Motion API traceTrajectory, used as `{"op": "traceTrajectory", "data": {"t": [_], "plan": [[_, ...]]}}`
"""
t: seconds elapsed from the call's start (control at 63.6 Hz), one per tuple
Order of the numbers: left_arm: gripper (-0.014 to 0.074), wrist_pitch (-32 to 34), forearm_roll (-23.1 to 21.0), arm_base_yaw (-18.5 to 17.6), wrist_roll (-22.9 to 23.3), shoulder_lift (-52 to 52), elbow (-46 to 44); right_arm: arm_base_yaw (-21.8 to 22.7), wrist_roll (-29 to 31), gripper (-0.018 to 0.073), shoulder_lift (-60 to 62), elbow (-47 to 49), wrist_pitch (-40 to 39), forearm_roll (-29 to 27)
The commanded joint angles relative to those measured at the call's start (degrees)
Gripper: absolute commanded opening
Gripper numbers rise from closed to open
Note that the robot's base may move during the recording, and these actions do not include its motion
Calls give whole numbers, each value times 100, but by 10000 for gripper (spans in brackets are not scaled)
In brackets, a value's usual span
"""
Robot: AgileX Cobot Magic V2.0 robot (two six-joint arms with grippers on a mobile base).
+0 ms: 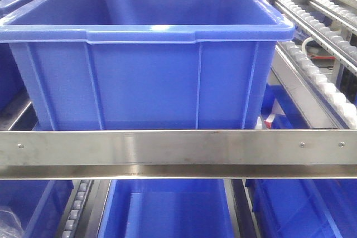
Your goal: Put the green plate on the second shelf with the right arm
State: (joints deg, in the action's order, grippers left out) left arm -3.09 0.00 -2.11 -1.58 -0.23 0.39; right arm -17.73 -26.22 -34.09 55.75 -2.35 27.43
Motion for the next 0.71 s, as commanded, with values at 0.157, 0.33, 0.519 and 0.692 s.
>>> {"op": "traceTrajectory", "data": {"t": [0.157, 0.33, 0.519, 0.692], "plan": [[130, 469, 0, -18, 9, -92, 227, 1082, -33, 50, 989, -696, 1437, 202], [130, 469, 0, -18, 9, -92, 227, 1683, -33, 50, 1783, -2118, 1312, -14], [130, 469, 0, -18, 9, -92, 227, 1834, -79, 50, 2638, -3962, 304, -191], [130, 469, 0, -18, 9, -92, 227, 1834, -93, 50, 2657, -4830, -249, -566]]}}
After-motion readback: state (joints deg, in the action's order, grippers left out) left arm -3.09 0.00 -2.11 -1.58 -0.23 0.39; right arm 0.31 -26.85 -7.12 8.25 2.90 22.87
